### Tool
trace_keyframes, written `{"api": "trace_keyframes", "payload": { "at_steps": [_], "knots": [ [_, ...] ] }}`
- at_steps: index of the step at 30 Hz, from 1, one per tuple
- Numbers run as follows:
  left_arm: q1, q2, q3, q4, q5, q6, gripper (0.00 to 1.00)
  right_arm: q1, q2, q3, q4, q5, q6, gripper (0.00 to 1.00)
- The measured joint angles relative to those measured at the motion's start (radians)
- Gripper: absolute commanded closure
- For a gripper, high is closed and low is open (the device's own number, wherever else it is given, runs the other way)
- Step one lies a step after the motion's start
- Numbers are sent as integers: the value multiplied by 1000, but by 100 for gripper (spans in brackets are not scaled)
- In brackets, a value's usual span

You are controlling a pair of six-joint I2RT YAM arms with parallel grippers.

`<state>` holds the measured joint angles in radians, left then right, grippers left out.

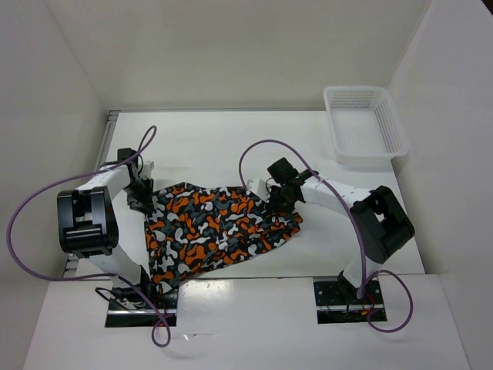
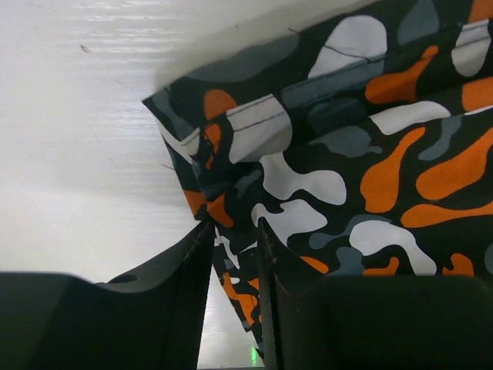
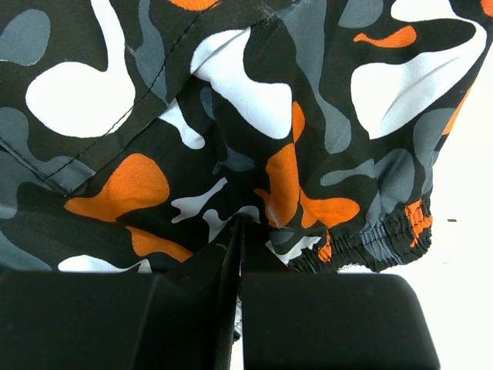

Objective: Fold and stack the shorts
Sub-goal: Fold the shorts

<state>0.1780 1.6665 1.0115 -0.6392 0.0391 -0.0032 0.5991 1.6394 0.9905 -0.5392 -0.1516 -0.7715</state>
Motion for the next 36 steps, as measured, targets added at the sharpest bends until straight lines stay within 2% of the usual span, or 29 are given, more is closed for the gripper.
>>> {"api": "trace_keyframes", "payload": {
  "at_steps": [2, 9, 10, 14, 24, 36],
  "knots": [
    [0, 0, -4, -5, 8, 0, 65, 0, 0, 0, 0, 0, -1, 96],
    [0, 0, -11, -6, 11, 0, 76, 0, 0, -2, 0, 0, -8, 96],
    [0, 0, -11, -4, 11, 0, 84, 0, 0, -2, 0, 0, -8, 96],
    [0, 0, -11, 6, 12, -2, 100, 0, -2, -3, 0, 0, -8, 96],
    [0, -25, -8, 31, -24, 0, 100, 0, -11, -17, 7, 3, -12, 96],
    [-14, -76, 69, 71, -84, 0, 100, 0, -14, -49, 25, 6, -32, 96]
  ]
}}
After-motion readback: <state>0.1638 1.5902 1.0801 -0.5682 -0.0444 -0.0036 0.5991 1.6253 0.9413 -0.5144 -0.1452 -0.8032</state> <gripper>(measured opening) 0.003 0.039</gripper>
